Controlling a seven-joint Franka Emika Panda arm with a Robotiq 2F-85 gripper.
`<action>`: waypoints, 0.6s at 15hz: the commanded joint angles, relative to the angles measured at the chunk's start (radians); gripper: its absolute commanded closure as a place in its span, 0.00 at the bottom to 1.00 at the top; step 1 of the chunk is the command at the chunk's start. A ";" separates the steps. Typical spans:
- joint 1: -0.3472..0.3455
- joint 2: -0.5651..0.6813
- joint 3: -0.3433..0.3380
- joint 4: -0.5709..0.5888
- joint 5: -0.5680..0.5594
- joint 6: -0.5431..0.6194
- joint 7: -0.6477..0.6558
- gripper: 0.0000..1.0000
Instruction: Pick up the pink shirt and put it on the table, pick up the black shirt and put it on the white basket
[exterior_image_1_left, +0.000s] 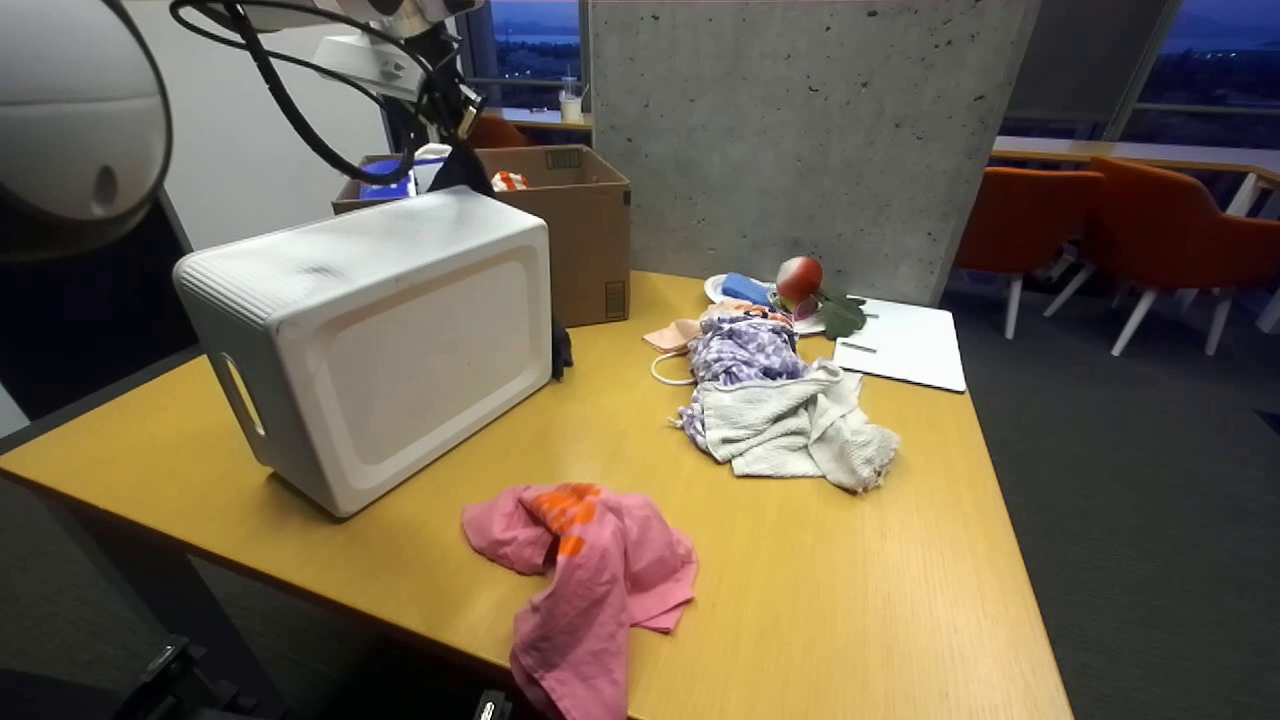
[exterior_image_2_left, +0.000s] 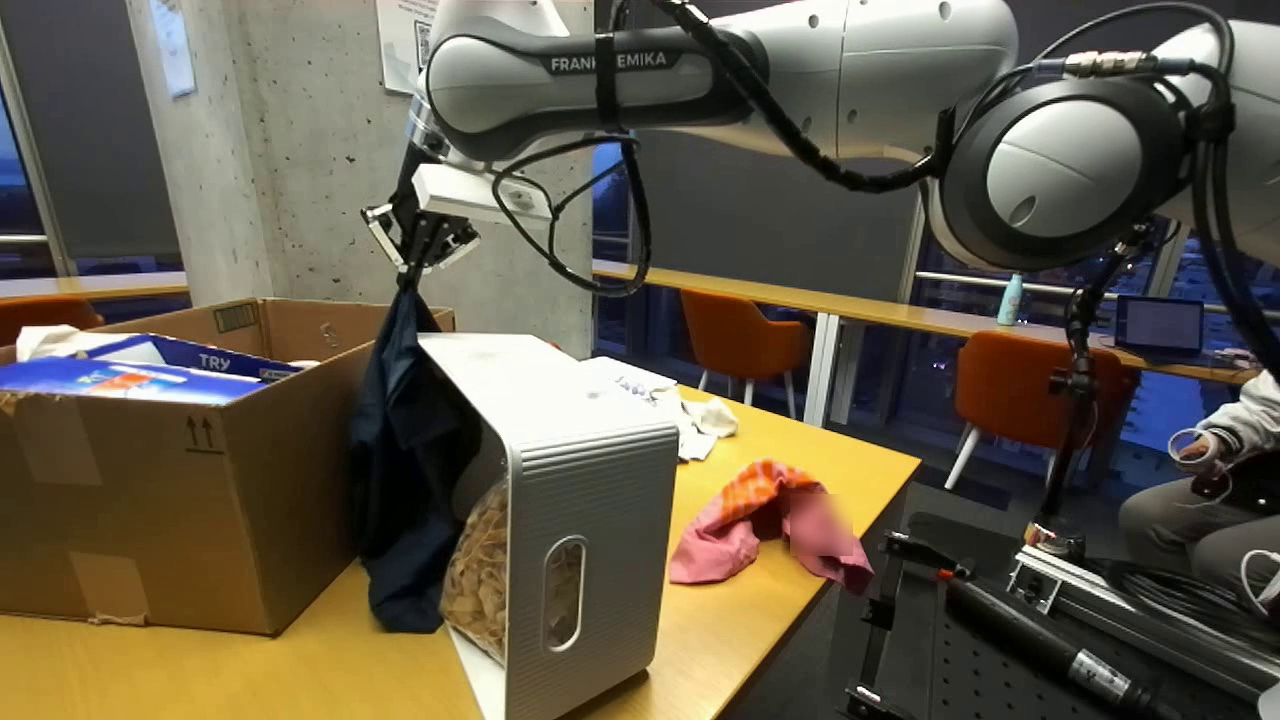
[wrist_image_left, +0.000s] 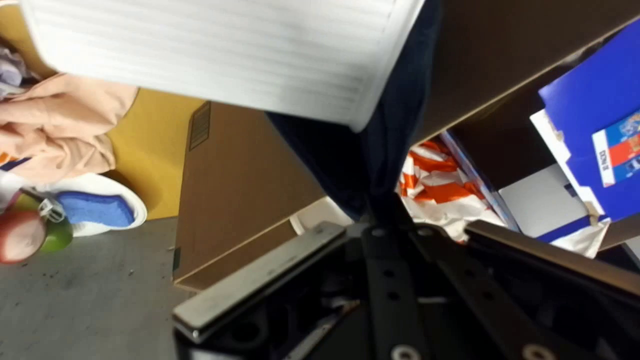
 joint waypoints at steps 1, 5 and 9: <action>-0.005 -0.060 -0.091 0.027 0.034 -0.012 -0.044 0.99; -0.023 -0.140 -0.162 0.053 0.019 -0.052 -0.057 0.99; -0.027 -0.230 -0.223 0.063 -0.008 -0.103 -0.052 0.99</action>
